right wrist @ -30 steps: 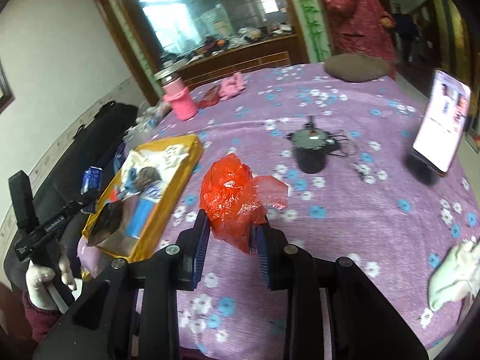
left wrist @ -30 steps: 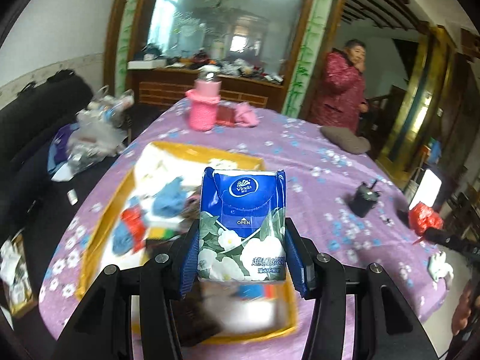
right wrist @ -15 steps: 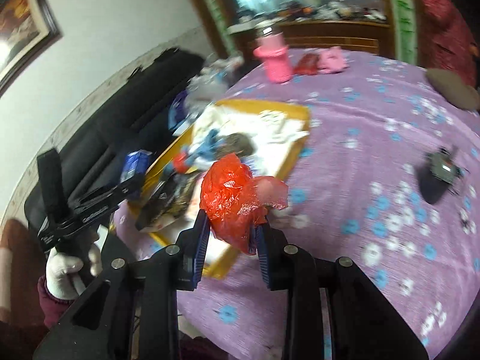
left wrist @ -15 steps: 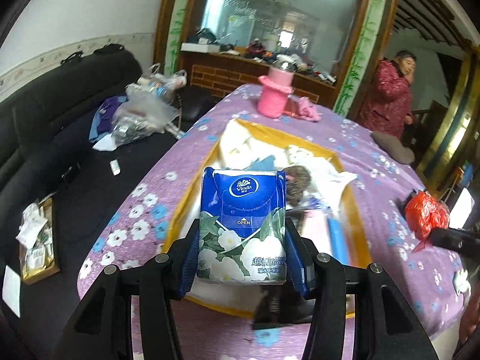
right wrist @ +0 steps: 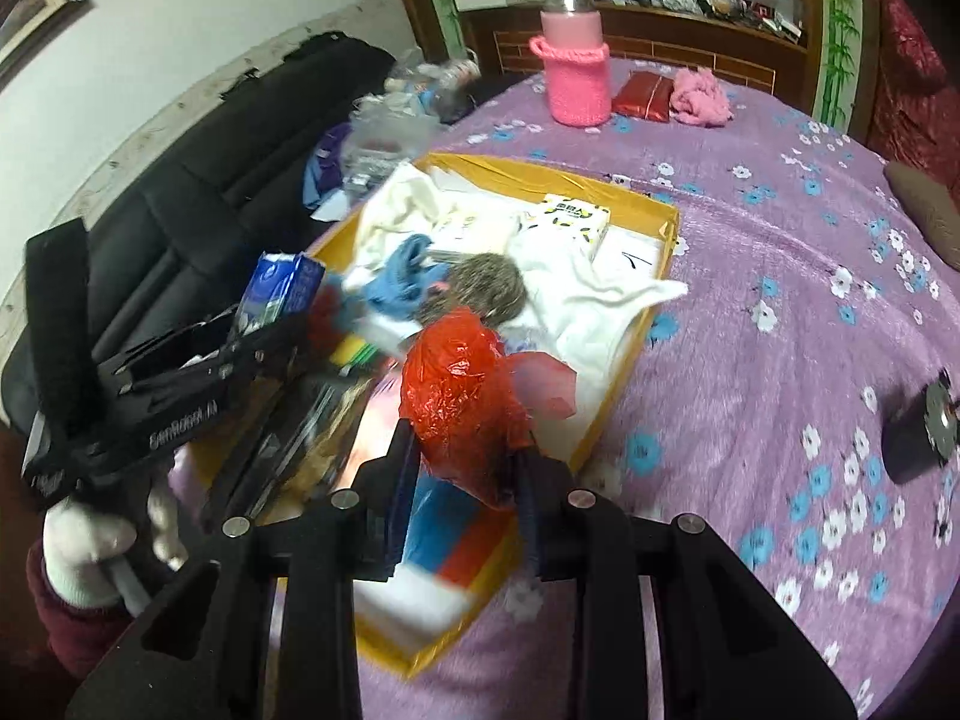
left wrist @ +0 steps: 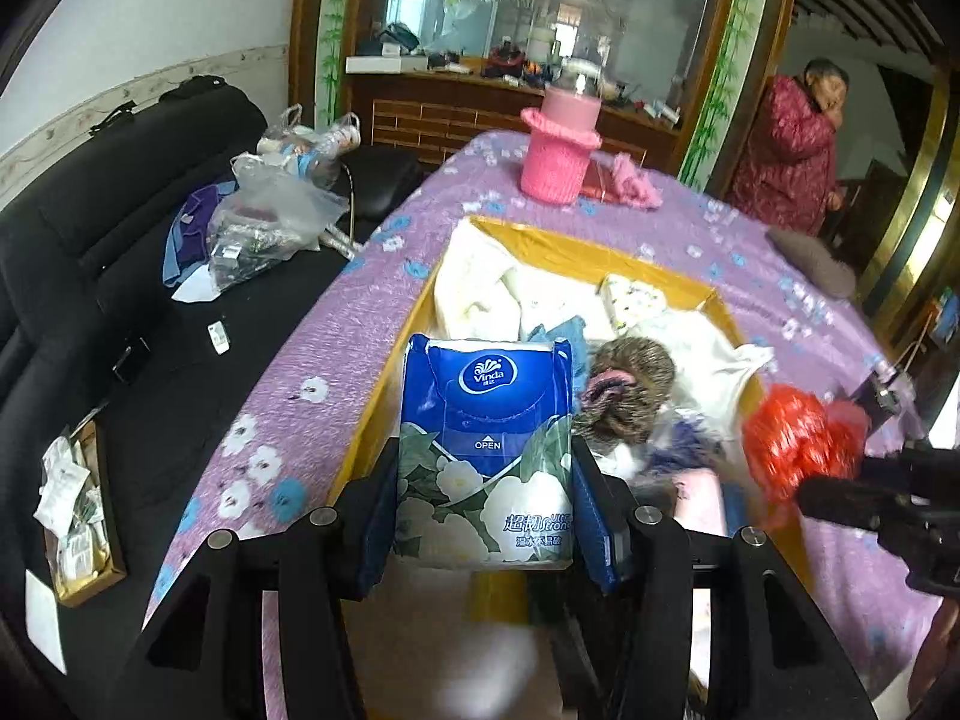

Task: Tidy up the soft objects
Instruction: 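Carry the tissue pack and red bag over the box with both grippers, then open both grippers to release the tissue pack and red bag into the box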

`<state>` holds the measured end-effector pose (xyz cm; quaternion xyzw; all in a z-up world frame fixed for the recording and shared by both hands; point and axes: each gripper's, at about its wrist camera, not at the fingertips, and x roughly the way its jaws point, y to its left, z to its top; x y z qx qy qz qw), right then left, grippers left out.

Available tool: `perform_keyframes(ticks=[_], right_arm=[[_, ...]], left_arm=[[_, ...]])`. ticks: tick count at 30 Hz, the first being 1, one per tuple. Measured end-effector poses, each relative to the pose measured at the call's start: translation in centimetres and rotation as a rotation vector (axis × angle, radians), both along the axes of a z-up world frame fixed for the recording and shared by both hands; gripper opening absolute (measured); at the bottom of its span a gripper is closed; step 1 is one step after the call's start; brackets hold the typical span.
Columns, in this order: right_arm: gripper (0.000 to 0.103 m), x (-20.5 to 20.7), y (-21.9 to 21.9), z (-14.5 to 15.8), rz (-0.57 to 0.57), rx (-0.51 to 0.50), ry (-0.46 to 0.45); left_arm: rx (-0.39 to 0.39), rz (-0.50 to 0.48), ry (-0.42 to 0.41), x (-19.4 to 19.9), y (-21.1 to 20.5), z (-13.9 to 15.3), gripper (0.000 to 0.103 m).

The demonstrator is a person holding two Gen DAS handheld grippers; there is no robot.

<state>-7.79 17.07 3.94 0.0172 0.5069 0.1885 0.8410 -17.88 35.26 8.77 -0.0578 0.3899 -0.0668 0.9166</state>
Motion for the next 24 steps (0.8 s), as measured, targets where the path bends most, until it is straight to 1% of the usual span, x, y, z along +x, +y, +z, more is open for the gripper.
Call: perform_keyframes(ticks=[3, 4, 7, 10, 12, 15, 17, 18, 21, 23, 24], right_arm=[[0.028, 2.4, 0.4, -1.3, -0.02, -0.039, 0.038], [0.028, 3.4, 0.4, -1.8, -0.037, -0.076, 0.042], [0.028, 4.9, 0.0, -2.5, -0.068, -0.13, 0.045], [0.028, 5.4, -0.6, -2.8, -0.071, -0.109, 0.066], [0.029, 5.1, -0.7, -2.7, -0.07, -0.103, 0.063], [0.029, 4.6, -0.9, -2.5, -0.072, -0.092, 0.067], [0.03, 4.5, -1.1, -2.6, -0.083, -0.101, 0.068], [0.031, 4.4, -1.2, -2.6, -0.08, -0.089, 0.069], [0.044, 4.3, -1.3, -2.2, -0.072, -0.063, 0.058], [0.063, 4.0, -1.4, -1.4, -0.073, -0.042, 0.028], [0.066, 3.9, -1.5, -1.1, -0.072, -0.031, 0.014]], left_arm=[[0.029, 0.007, 0.038, 2.0, -0.5, -1.2, 0.051], [0.033, 0.007, 0.045, 2.4, -0.7, -1.5, 0.051], [0.022, -0.005, 0.025, 2.9, -0.6, -1.9, 0.051], [-0.006, 0.003, 0.022, 3.4, 0.0, -2.4, 0.052], [-0.011, 0.018, 0.011, 3.4, 0.2, -2.5, 0.052], [-0.021, 0.032, 0.004, 2.9, 0.4, -2.8, 0.053], [-0.031, 0.037, -0.006, 2.5, 0.4, -2.7, 0.054], [-0.04, 0.04, -0.01, 2.4, 0.4, -2.7, 0.054], [-0.054, 0.044, -0.029, 1.6, 0.2, -2.3, 0.062], [-0.054, 0.054, -0.063, 0.8, 0.2, -1.6, 0.075], [-0.048, 0.064, -0.079, 0.4, 0.2, -1.3, 0.078]])
